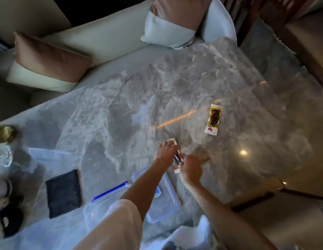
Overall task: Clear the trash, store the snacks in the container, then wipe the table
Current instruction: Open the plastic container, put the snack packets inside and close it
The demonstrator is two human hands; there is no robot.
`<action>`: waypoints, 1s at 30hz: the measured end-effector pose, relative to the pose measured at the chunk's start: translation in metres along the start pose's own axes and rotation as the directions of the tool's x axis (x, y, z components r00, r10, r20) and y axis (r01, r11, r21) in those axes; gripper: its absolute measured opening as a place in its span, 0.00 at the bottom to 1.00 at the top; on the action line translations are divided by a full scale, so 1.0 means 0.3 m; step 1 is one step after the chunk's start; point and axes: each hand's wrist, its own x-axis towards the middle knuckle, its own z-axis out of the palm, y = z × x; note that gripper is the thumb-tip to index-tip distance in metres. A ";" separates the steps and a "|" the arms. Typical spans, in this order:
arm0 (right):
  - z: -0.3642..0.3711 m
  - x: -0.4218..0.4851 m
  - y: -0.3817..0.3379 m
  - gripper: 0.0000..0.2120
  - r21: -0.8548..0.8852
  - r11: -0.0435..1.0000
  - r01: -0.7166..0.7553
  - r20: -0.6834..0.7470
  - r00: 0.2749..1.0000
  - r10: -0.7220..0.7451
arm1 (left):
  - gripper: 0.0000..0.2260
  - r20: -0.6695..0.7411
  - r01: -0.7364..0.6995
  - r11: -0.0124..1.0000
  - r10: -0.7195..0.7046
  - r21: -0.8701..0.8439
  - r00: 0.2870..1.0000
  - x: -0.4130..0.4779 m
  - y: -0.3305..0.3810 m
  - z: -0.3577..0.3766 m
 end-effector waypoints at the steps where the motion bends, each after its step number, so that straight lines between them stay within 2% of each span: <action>1: 0.009 0.005 0.006 0.14 -0.008 1.000 0.000 0.001 1.000 0.000 | 0.19 0.005 0.003 1.000 -0.003 -0.005 1.000 0.010 0.012 0.011; 3: 0.022 0.017 0.023 0.14 -0.012 1.000 0.014 0.004 1.000 -0.014 | 0.19 -0.045 0.007 1.000 -0.006 0.028 0.999 0.019 0.024 0.031; 5: 0.009 0.038 0.040 0.13 0.017 0.999 0.050 0.005 0.999 -0.050 | 0.20 -0.134 -0.023 0.991 0.041 0.133 0.990 0.020 0.022 0.030; 7: -0.039 0.067 0.062 0.10 0.138 0.984 0.113 -0.025 0.994 -0.111 | 0.19 -0.151 -0.061 0.982 0.089 0.178 0.985 0.031 0.021 0.012; 9: -0.113 0.103 0.100 0.06 0.339 0.914 0.222 -0.107 0.974 -0.198 | 0.14 -0.158 -0.052 0.988 0.075 0.145 0.984 0.051 0.030 -0.026; 10: -0.161 0.129 0.120 0.05 0.413 0.869 0.272 -0.145 0.962 -0.232 | 0.13 -0.120 -0.040 0.995 0.050 0.088 0.992 0.068 0.040 -0.053; 12: -0.273 0.214 0.146 0.05 0.521 0.800 0.297 -0.176 0.955 -0.240 | 0.13 -0.076 0.025 0.970 -0.044 -0.242 0.996 0.119 0.095 -0.098; 14: -0.397 0.343 0.144 0.05 0.597 0.759 0.259 -0.163 0.966 -0.202 | 0.13 -0.027 0.104 0.817 -0.146 -0.567 0.989 0.177 0.173 -0.148; 17: -0.556 0.550 0.123 0.07 0.501 0.826 0.258 -0.128 0.966 -0.225 | 0.12 0.000 0.192 0.610 -0.300 -0.769 0.954 0.268 0.315 -0.204; 19: -0.617 0.659 0.108 0.09 0.392 0.878 0.274 -0.077 0.961 -0.266 | 0.11 0.075 0.250 0.542 -0.324 -0.803 0.943 0.327 0.394 -0.225; 22: -0.637 0.765 0.090 0.13 0.237 0.922 0.307 0.021 0.947 -0.321 | 0.11 0.159 0.359 0.499 -0.398 -0.789 0.903 0.416 0.450 -0.222; 27: -0.593 0.830 0.079 0.13 0.173 0.935 0.311 0.067 0.943 -0.326 | 0.14 0.227 0.494 0.480 -0.511 -0.725 0.829 0.497 0.490 -0.199; 30: -0.563 0.838 0.081 0.11 0.104 0.949 0.298 0.061 0.950 -0.305 | 0.19 0.253 0.543 0.458 -0.553 -0.704 0.794 0.512 0.504 -0.183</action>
